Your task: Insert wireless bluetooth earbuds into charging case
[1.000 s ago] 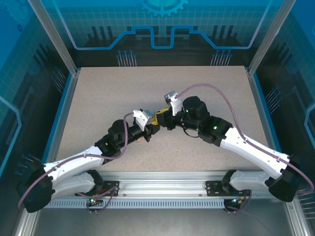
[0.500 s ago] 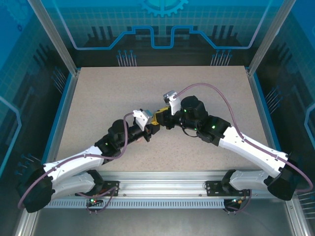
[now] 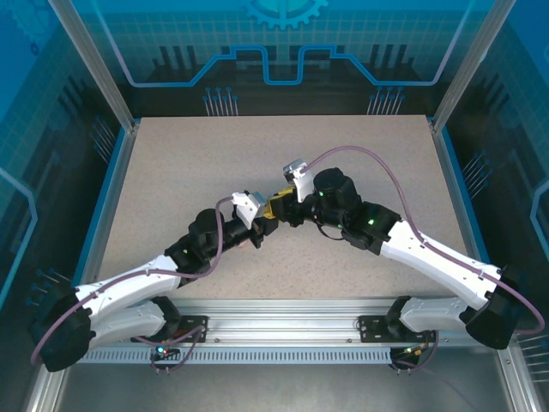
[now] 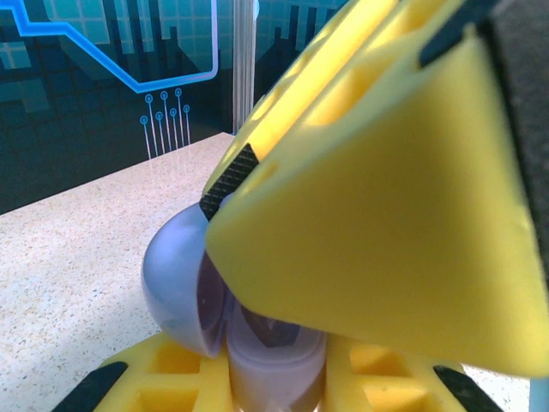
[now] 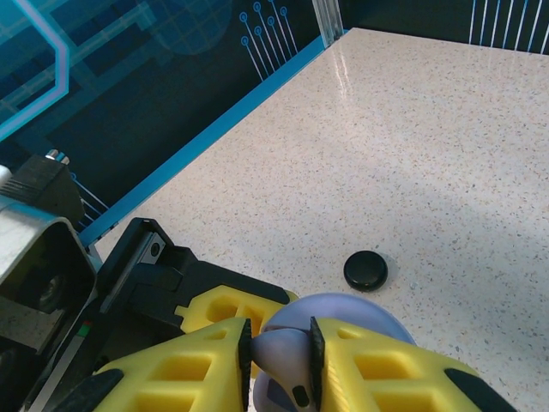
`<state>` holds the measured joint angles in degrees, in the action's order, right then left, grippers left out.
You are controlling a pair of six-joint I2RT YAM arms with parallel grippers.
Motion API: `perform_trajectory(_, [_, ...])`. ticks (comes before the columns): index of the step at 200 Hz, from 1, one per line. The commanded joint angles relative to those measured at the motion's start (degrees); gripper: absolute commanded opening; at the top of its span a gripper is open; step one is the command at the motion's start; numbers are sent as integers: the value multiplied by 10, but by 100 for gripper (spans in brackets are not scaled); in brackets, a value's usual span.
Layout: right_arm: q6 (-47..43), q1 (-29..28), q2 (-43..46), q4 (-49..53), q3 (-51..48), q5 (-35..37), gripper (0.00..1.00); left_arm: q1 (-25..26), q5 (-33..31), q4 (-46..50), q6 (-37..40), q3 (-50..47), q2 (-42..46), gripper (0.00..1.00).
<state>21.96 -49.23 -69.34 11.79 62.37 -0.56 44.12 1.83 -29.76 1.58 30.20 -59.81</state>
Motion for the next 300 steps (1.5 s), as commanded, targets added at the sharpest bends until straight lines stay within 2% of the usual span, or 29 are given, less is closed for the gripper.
perform_trajectory(1, [-9,-8,5,27,8,-8,28,4,-2,-24,4,15,16,9])
perform_trajectory(68, [-18,-4,22,51,36,-2,37,4,-1,-21,3,12,17,9])
perform_trajectory(104, [-27,17,46,86,56,-9,50,4,1,-19,3,9,16,9])
perform_trajectory(127, [-27,38,51,107,57,-44,57,4,6,-21,2,8,17,9])
perform_trajectory(160, [-44,51,30,187,102,-46,58,4,18,-17,9,7,17,9])
perform_trajectory(196, [-66,51,22,207,108,-11,77,4,25,-15,11,9,15,9])
perform_trajectory(225, [-72,43,-3,216,124,-5,84,4,30,-13,11,13,14,9])
perform_trajectory(300, [-55,40,-48,194,144,8,89,4,35,-13,11,14,12,9])
